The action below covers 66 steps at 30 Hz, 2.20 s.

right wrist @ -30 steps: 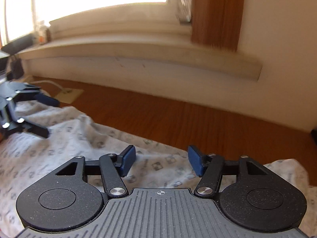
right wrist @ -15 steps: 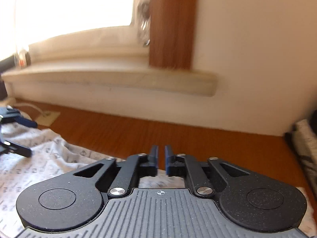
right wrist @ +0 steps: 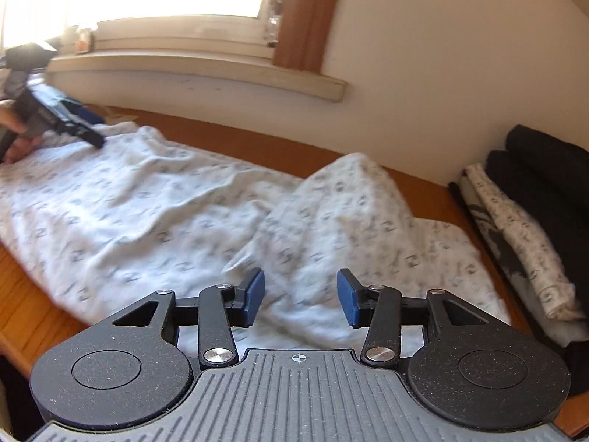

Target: Fold clothes

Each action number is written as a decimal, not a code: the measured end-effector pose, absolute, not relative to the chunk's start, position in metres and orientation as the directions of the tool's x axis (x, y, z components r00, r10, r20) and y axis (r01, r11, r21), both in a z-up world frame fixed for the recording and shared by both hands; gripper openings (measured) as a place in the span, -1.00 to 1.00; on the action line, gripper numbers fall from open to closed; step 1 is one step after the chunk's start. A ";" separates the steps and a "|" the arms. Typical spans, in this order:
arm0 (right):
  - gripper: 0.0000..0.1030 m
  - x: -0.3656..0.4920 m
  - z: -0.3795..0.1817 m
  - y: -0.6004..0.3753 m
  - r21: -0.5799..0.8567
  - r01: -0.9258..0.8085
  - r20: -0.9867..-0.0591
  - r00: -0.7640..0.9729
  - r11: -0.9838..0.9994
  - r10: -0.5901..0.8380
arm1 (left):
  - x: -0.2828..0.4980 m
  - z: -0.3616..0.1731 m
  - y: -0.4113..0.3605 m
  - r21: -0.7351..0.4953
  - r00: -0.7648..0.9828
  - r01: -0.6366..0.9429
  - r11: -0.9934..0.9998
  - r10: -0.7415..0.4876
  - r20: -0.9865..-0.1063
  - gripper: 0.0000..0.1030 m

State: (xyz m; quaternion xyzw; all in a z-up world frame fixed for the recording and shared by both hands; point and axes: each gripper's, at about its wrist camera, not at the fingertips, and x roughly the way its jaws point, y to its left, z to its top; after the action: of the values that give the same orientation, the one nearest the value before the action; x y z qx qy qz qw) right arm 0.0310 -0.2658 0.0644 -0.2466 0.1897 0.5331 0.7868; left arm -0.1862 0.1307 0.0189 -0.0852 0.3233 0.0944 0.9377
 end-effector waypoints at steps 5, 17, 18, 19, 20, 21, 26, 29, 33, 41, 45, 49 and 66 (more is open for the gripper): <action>-0.05 0.020 0.064 -0.261 -0.172 -0.952 -0.556 0.306 0.254 0.772 | -0.187 0.019 0.131 -0.100 0.773 -0.233 0.967 0.122 -0.623 1.00; -0.66 0.032 0.058 -0.242 -0.190 -0.935 -0.556 0.353 0.299 0.753 | -0.187 0.019 0.131 -0.098 0.771 -0.233 0.968 0.123 -0.625 1.00; -0.66 0.036 0.062 -0.243 -0.179 -0.930 -0.544 0.365 0.321 0.756 | -0.187 0.019 0.131 -0.098 0.771 -0.233 0.968 0.122 -0.625 1.00; -0.67 0.040 0.066 -0.245 -0.185 -0.918 -0.528 0.393 0.350 0.753 | -0.186 0.019 0.131 -0.097 0.771 -0.233 0.968 0.123 -0.625 1.00; -0.68 0.043 0.071 -0.247 -0.190 -0.906 -0.512 0.421 0.379 0.749 | -0.186 0.019 0.131 -0.095 0.770 -0.232 0.968 0.123 -0.626 1.00; -0.68 0.047 0.075 -0.249 -0.195 -0.893 -0.497 0.447 0.406 0.744 | -0.186 0.019 0.131 -0.094 0.770 -0.232 0.968 0.124 -0.626 1.00; -0.62 0.046 0.076 -0.254 -0.169 -0.909 -0.519 0.411 0.381 0.750 | -0.186 0.019 0.131 -0.091 0.769 -0.232 0.969 0.125 -0.627 1.00; -0.40 0.033 0.067 -0.250 -0.182 -0.924 -0.546 0.379 0.336 0.747 | -0.186 0.019 0.130 -0.091 0.769 -0.232 0.969 0.125 -0.627 1.00; 0.02 0.020 0.055 -0.246 -0.242 -0.933 -0.578 0.359 0.267 0.733 | -0.186 0.019 0.130 -0.089 0.768 -0.233 0.968 0.128 -0.627 1.00; -0.75 0.048 0.087 -0.236 -0.265 -0.871 -0.504 0.492 0.415 0.710 | -0.186 0.019 0.128 -0.081 0.767 -0.231 0.970 0.130 -0.628 1.00; -0.76 0.065 0.144 -0.228 -0.272 -0.822 -0.404 0.569 0.500 0.716 | -0.187 0.026 0.128 -0.103 0.770 -0.247 0.963 0.131 -0.625 1.00; -0.76 0.049 0.206 -0.216 -0.240 -0.839 -0.317 0.543 0.488 0.778 | -0.208 0.058 0.129 -0.187 0.816 -0.247 0.951 0.100 -0.569 1.00; -0.76 -0.187 0.227 -0.065 -0.225 -0.970 -0.297 -0.026 -0.096 0.955 | -0.383 0.131 0.151 -0.165 0.849 -0.349 0.922 0.237 -0.472 1.00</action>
State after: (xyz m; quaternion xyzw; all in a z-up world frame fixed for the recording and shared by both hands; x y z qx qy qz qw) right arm -0.1873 -0.0647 0.2268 -0.1884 0.0200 0.7160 0.6719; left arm -0.3830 0.1508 0.1314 -0.1233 0.2278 0.1536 0.9536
